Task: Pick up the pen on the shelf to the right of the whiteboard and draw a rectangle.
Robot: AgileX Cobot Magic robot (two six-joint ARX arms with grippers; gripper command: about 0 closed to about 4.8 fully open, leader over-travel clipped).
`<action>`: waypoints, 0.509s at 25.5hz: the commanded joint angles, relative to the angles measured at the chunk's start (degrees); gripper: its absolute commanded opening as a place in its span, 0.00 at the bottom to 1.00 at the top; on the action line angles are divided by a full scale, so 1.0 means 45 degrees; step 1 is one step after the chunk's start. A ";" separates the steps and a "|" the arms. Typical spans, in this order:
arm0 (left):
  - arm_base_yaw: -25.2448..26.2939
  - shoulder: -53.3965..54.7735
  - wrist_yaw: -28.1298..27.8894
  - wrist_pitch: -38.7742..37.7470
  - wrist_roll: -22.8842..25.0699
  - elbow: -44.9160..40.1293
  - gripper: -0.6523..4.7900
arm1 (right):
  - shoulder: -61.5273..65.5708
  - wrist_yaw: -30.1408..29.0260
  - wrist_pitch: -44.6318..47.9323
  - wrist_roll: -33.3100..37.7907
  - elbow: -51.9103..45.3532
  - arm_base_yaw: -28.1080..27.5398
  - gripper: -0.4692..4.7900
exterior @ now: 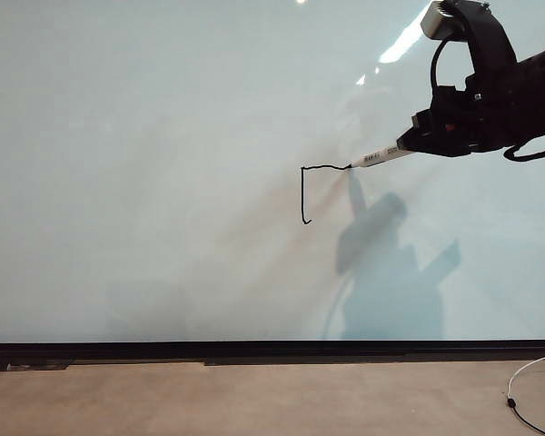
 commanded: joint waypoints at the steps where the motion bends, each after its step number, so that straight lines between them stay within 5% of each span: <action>1: 0.0000 0.0005 0.0000 0.0078 0.0053 0.0034 0.11 | -0.0204 0.0369 0.0461 0.0005 -0.0146 -0.0087 0.08; 13: 0.0000 0.0005 0.0000 0.0078 0.0053 0.0034 0.11 | -0.0296 -0.0287 0.0447 0.0063 -0.0204 -0.0010 0.08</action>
